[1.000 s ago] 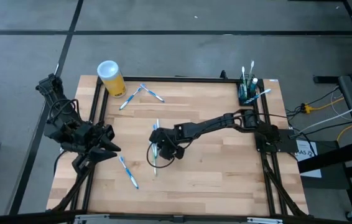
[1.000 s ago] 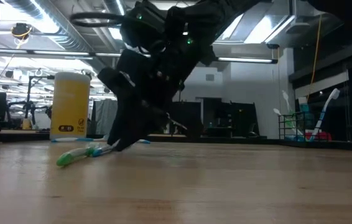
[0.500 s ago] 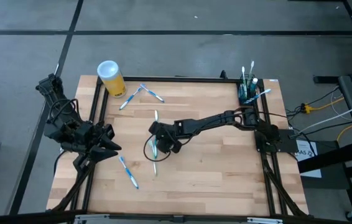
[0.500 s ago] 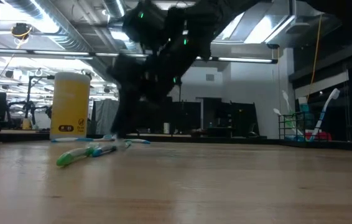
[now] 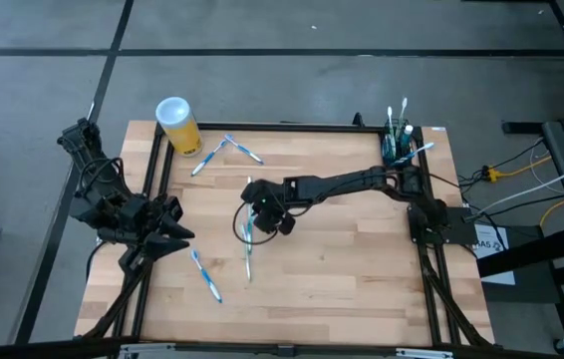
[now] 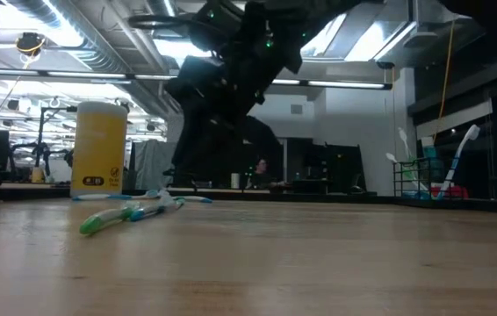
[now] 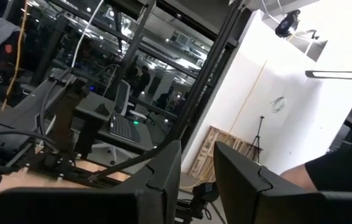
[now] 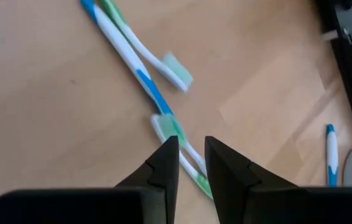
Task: Pick & Place toothbrushing station
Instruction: Put the green toothbrush into the mesh organizer
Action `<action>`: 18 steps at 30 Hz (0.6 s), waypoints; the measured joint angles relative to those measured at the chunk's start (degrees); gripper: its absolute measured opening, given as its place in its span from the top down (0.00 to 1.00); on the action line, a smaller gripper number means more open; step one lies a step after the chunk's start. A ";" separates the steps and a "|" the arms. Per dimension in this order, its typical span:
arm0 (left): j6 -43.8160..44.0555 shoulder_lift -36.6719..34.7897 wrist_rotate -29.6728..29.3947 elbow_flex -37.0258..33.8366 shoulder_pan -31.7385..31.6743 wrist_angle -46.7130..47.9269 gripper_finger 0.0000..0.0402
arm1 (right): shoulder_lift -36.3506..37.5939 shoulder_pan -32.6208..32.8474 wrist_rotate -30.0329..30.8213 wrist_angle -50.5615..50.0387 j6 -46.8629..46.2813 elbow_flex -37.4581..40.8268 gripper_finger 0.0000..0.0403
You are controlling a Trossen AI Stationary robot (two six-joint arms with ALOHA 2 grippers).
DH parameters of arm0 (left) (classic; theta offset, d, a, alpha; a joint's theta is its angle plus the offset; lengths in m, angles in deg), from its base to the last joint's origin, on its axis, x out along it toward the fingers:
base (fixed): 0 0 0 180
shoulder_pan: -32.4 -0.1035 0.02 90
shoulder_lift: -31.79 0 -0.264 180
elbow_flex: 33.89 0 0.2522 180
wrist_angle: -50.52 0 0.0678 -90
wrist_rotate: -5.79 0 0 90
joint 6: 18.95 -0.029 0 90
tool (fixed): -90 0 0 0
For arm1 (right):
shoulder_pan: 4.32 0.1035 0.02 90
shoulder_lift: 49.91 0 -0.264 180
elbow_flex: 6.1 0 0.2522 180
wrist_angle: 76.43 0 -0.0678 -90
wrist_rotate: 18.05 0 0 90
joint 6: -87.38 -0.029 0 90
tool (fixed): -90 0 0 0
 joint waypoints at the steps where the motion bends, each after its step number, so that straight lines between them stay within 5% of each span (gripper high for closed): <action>1: -0.23 0.00 -0.21 0.00 0.00 -0.12 0.77 | -0.01 -0.53 -0.23 0.10 0.38 0.00 0.80; 18: -1.86 -0.02 -1.92 0.00 -0.22 -2.51 0.77 | -4.64 -4.76 -4.49 4.19 3.55 0.04 0.80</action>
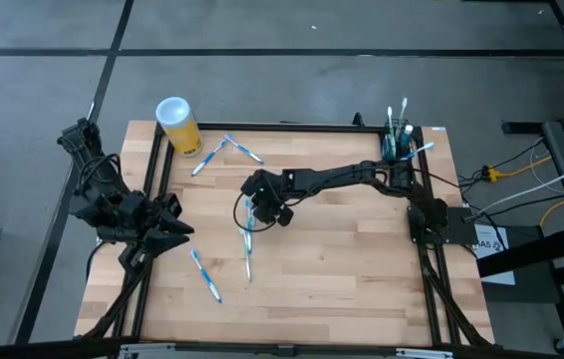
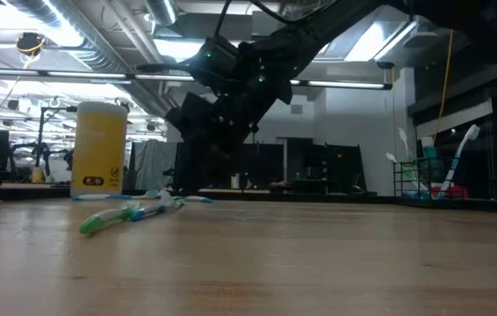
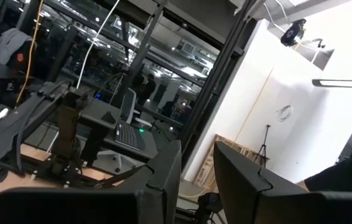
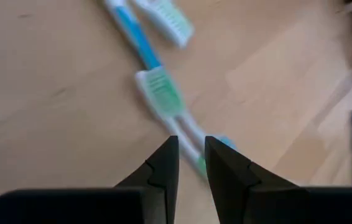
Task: Pick & Place toothbrushing station
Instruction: Put the green toothbrush into the mesh organizer
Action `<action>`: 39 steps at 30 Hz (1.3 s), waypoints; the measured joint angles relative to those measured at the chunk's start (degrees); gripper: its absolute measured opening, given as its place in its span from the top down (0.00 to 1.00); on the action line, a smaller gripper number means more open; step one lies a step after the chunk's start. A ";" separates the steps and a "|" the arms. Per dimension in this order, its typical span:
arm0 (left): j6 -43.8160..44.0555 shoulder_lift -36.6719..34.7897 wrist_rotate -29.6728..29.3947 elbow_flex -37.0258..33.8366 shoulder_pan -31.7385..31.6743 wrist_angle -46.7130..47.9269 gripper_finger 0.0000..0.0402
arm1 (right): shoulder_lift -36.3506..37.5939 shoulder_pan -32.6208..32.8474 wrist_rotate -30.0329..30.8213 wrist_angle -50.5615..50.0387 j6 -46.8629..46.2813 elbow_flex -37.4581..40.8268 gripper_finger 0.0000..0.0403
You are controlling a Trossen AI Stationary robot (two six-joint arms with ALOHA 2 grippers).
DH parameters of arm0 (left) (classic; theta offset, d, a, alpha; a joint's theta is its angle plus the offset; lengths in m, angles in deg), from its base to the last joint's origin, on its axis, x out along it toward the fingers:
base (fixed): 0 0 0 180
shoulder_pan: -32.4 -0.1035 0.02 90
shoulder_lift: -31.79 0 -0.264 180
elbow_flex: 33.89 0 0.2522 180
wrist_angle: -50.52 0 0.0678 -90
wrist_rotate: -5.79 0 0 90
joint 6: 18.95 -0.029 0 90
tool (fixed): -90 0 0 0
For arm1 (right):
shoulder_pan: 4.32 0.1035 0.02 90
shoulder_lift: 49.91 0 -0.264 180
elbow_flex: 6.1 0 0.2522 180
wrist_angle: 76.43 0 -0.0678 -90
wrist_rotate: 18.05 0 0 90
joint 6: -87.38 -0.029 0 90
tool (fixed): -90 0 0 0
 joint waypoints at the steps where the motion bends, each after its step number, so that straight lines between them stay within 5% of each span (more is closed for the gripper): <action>1: 0.25 0.02 -0.18 0.00 0.00 0.02 0.77 | -0.12 0.02 -0.22 0.24 -0.01 -0.02 0.80; 31: 1.49 0.02 0.89 0.00 0.11 0.23 0.77 | -2.54 2.65 -3.84 2.89 -7.68 -0.04 0.81; 39: 1.48 0.02 0.89 0.00 0.11 0.24 0.77 | -2.53 2.62 -3.66 2.94 -13.74 -0.04 0.98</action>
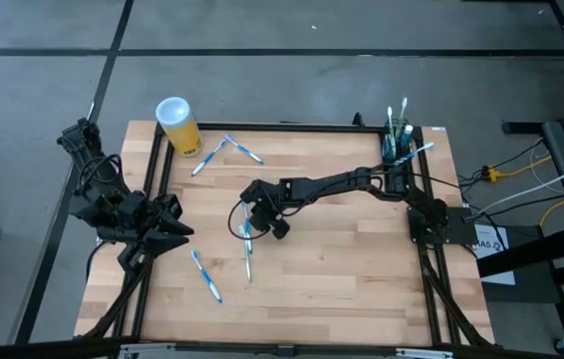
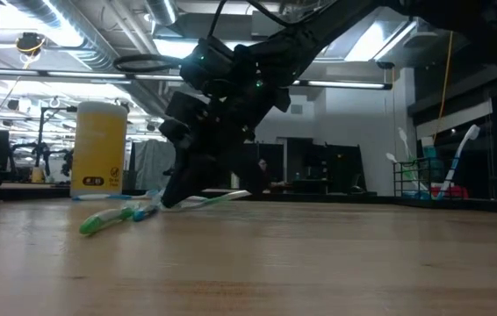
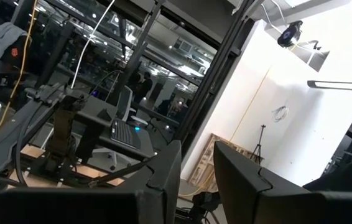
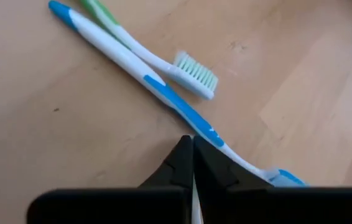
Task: Pick & Place toothbrushing station
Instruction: Put the green toothbrush into the mesh organizer
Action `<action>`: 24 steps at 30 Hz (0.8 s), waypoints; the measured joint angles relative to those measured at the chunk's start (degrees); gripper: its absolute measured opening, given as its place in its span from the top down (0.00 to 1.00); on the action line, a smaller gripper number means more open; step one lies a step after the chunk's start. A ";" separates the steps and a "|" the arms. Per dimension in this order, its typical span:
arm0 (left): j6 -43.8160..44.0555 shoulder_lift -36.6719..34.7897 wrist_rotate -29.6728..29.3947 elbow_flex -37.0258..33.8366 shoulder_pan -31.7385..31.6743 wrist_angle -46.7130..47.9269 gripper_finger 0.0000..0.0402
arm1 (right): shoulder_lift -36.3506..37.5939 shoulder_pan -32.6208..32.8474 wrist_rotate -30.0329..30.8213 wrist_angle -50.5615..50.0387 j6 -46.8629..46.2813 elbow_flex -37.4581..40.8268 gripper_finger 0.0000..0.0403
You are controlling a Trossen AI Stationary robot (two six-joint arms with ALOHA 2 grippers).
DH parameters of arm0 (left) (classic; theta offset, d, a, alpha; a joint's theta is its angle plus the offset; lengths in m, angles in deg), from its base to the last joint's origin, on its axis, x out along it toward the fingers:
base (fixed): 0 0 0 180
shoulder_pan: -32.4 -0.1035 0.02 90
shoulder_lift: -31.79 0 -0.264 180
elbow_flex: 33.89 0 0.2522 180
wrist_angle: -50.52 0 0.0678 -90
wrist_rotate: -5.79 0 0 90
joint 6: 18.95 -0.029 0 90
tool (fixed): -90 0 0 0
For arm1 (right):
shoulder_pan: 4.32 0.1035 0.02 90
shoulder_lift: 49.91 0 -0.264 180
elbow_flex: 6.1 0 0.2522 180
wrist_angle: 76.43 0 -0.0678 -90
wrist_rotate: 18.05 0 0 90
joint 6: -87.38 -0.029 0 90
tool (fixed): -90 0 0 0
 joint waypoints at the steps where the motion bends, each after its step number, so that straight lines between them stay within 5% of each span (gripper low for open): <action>1: 0.00 0.00 0.00 0.00 0.00 0.02 0.77 | 0.02 0.00 0.05 0.00 -0.86 0.00 0.98; 15: -1.01 0.00 -0.10 0.00 0.00 -0.20 0.77 | 0.45 0.03 4.94 -3.19 -15.81 -10.91 1.00; 24: -3.69 0.00 -0.17 0.00 0.07 -0.20 0.77 | 8.79 -5.65 10.53 -3.77 -23.65 -12.74 1.00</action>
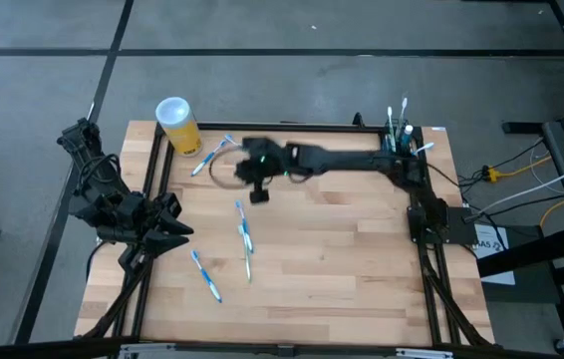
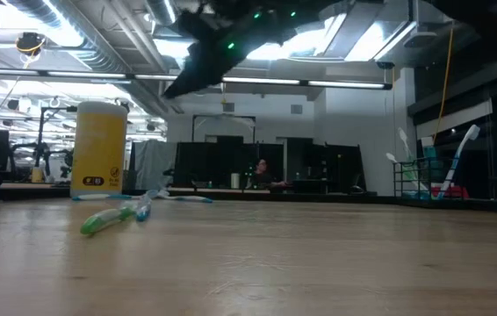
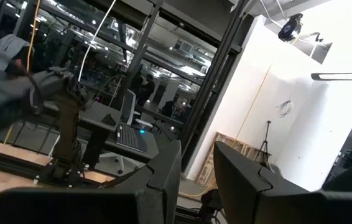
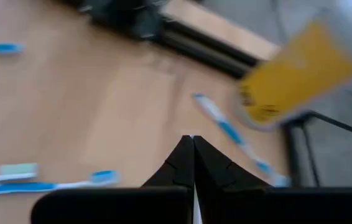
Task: Pick & Place toothbrushing station
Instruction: Put the green toothbrush into the mesh organizer
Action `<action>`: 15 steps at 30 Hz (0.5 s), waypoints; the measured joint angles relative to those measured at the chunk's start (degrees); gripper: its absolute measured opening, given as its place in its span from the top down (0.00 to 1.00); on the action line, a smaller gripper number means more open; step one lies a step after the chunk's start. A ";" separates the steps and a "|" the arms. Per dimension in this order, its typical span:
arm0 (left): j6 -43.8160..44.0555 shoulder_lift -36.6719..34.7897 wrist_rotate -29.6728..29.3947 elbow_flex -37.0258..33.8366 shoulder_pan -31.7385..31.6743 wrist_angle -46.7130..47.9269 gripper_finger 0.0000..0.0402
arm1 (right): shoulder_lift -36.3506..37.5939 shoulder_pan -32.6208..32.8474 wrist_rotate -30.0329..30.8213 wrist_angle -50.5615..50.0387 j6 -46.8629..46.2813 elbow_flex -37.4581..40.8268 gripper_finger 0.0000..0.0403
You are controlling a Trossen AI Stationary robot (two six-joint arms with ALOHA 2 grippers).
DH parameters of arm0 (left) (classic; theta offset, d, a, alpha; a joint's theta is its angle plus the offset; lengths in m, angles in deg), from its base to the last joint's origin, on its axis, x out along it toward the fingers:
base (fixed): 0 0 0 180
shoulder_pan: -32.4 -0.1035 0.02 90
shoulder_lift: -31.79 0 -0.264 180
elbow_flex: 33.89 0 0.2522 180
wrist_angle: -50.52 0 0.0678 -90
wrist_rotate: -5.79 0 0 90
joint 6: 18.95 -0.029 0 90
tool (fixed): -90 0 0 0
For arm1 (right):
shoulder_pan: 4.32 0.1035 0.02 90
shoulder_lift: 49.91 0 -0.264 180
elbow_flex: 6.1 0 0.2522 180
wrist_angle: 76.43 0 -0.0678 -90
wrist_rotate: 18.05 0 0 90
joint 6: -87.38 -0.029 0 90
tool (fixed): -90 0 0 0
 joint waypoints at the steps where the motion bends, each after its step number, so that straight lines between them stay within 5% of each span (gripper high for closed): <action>1: -0.26 0.00 -0.02 0.00 -0.02 0.02 0.77 | 1.31 -0.97 0.10 -0.42 -0.22 0.00 1.00; 8: -0.83 0.00 -0.02 0.00 0.06 1.34 0.77 | 10.04 -8.35 -0.94 -3.38 -1.79 0.88 1.00; 15: 0.01 0.00 -1.65 0.04 0.70 3.58 0.77 | 21.84 -15.29 -3.04 2.94 -7.59 11.45 1.00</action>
